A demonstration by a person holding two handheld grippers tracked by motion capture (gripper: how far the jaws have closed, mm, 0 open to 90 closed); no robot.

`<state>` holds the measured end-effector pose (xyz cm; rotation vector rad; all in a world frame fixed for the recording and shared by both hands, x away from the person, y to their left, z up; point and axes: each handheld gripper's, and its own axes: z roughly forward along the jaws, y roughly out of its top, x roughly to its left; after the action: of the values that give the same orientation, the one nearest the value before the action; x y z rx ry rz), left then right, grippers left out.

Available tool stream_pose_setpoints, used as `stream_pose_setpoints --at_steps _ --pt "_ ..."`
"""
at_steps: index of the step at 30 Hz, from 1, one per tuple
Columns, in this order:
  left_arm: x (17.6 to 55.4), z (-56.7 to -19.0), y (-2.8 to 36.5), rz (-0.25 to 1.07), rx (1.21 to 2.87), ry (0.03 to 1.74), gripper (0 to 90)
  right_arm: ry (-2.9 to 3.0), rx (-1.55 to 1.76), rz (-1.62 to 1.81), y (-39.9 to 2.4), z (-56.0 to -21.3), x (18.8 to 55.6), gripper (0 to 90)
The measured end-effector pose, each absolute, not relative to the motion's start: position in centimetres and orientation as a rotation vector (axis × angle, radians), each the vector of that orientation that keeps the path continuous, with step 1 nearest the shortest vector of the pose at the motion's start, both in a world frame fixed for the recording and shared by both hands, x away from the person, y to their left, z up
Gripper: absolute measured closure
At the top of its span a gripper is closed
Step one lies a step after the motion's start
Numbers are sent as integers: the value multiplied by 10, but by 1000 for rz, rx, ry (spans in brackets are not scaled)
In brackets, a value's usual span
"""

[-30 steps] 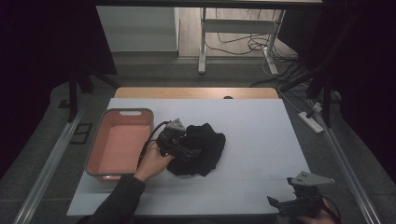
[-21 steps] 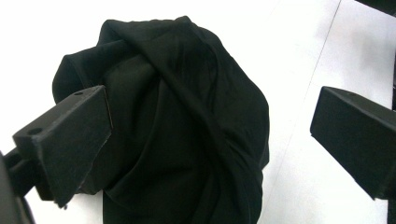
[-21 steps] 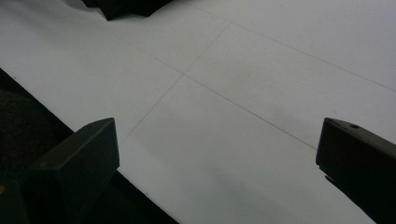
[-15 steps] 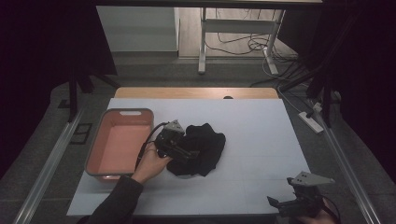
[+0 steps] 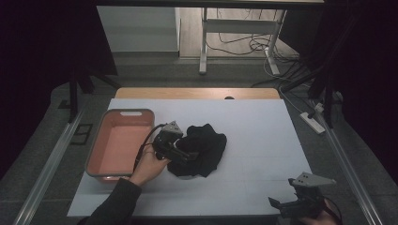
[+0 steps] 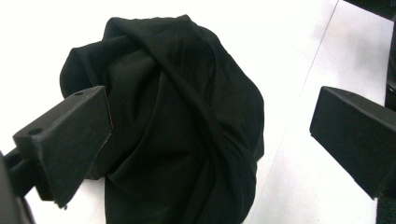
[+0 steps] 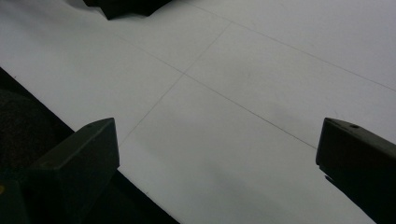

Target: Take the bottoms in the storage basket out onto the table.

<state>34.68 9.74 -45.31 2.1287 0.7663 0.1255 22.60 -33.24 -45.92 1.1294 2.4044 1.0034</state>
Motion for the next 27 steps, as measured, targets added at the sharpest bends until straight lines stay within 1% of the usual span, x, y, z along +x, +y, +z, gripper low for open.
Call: stream_pose_setpoints --at_steps 27 --pt "330 -445 116 123 2070 786 0 2397 1130 1005 -333 -459 226 0"
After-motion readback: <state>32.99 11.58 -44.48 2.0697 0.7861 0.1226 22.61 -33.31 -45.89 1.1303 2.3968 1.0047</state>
